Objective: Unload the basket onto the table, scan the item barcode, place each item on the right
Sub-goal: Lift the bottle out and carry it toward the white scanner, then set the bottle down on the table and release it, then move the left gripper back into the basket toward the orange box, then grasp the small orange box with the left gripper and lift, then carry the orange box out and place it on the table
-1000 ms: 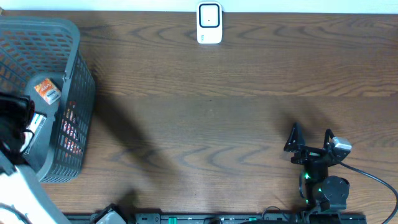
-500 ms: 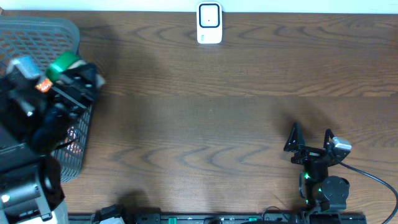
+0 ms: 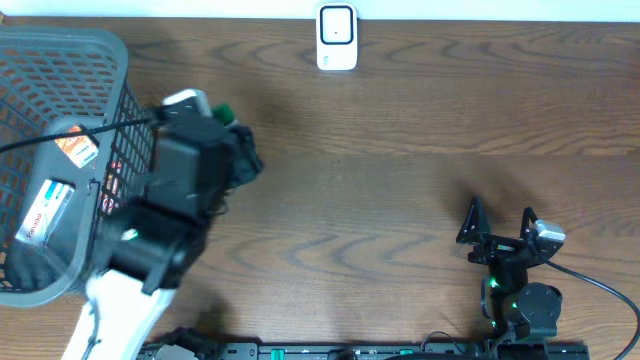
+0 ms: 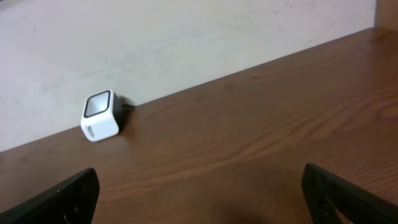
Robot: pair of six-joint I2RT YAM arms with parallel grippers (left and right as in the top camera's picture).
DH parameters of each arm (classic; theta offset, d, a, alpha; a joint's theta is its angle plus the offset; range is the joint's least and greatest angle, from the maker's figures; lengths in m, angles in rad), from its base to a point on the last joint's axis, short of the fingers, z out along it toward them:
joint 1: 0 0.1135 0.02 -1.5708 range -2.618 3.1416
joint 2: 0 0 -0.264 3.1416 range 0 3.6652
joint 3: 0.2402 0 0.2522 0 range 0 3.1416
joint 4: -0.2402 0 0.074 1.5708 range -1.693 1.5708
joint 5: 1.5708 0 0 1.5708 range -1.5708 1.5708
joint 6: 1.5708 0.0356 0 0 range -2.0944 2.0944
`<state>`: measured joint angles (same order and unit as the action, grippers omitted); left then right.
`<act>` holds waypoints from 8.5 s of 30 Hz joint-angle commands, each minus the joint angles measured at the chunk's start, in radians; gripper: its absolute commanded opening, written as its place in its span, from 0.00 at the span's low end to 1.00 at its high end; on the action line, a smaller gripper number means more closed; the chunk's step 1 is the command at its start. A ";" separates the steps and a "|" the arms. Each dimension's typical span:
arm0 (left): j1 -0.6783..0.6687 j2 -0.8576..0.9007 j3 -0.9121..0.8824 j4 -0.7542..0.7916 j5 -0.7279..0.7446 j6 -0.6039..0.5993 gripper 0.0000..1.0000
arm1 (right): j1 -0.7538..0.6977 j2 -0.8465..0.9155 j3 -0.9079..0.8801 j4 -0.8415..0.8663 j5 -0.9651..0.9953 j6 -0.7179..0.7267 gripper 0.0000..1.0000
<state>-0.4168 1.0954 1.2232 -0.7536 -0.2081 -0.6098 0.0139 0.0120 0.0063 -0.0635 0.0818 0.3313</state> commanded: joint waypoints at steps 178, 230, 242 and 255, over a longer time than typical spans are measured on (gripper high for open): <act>0.944 0.955 0.497 0.009 0.013 0.204 0.98 | -0.008 -0.005 -0.001 -0.004 0.002 -0.011 0.99; 0.480 -0.038 0.449 -0.284 0.375 -0.040 0.49 | -0.008 -0.005 -0.001 -0.004 0.002 -0.011 0.99; -0.196 0.396 0.154 0.001 0.058 -0.299 0.49 | -0.008 -0.005 -0.001 -0.004 0.002 -0.011 0.99; -0.338 0.914 0.154 0.127 -0.055 -1.152 0.49 | -0.008 -0.005 -0.001 -0.004 0.002 -0.011 0.99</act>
<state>-0.7574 1.9625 1.3746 -0.6472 -0.2092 -1.4952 0.0139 0.0120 0.0063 -0.0635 0.0818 0.3313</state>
